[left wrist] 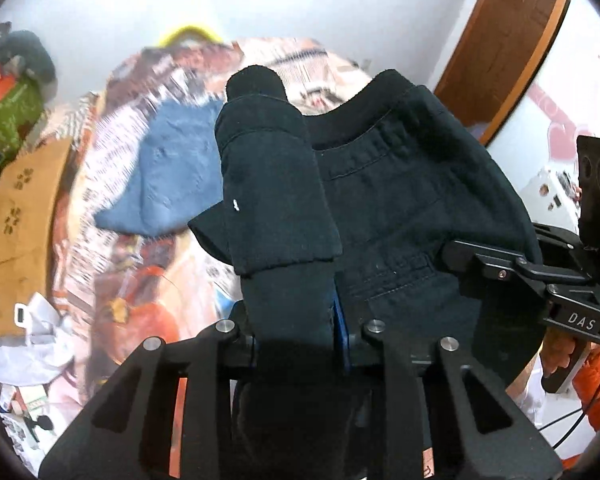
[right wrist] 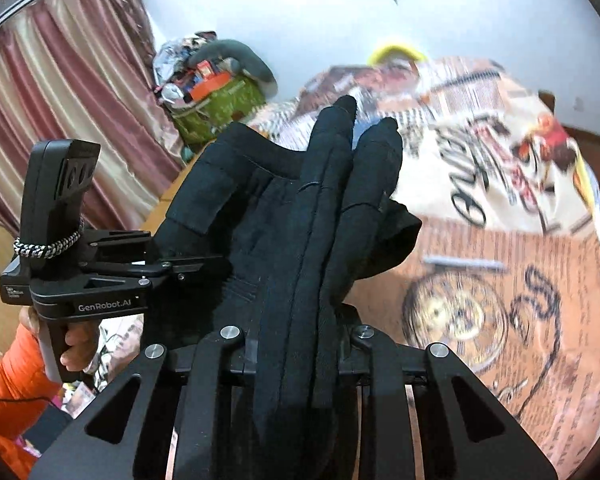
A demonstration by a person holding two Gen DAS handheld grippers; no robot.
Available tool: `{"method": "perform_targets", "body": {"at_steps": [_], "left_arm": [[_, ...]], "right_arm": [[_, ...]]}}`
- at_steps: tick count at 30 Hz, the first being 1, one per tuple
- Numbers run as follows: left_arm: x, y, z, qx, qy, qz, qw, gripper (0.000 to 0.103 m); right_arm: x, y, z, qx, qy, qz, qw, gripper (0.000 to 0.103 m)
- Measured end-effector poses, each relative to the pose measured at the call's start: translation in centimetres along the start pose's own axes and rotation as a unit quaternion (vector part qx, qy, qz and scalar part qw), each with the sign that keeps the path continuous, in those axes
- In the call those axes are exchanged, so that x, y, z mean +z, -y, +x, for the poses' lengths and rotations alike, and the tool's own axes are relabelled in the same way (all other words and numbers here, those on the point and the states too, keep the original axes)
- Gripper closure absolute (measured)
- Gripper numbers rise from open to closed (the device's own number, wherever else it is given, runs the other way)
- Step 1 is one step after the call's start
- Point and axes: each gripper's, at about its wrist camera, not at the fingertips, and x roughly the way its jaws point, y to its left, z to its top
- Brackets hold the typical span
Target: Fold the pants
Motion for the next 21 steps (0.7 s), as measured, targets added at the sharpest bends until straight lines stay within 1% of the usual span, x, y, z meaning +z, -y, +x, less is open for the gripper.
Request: {"method": "perform_targets", "body": {"at_steps": [4,8,17,21], "left_arm": [[2.0,-1.7,-2.3,0.017,0.037,-0.002,0.9992,0.075],[4.3,-3.9,-3.4,0.030,0.065,-0.011,0.9974,0.076],[9.4,-9.6,-2.7,0.065,0.101,-0.039,0.9920,0.076],[12.0,-12.9,-1.0,0.076,0.109,-0.049,0.9900,0.076]], "right_arm": [[2.4,-1.3,0.0,0.002,0.027,-0.021,0.999,0.084],[5.3,-2.2,1.0,0.006,0.047,-0.035,0.998,0.084],[11.8,-4.8,5.8,0.009,0.067,-0.065,0.996,0.084],[14.4,-5.0,8.5,0.009,0.070,-0.066,0.995,0.084]]}}
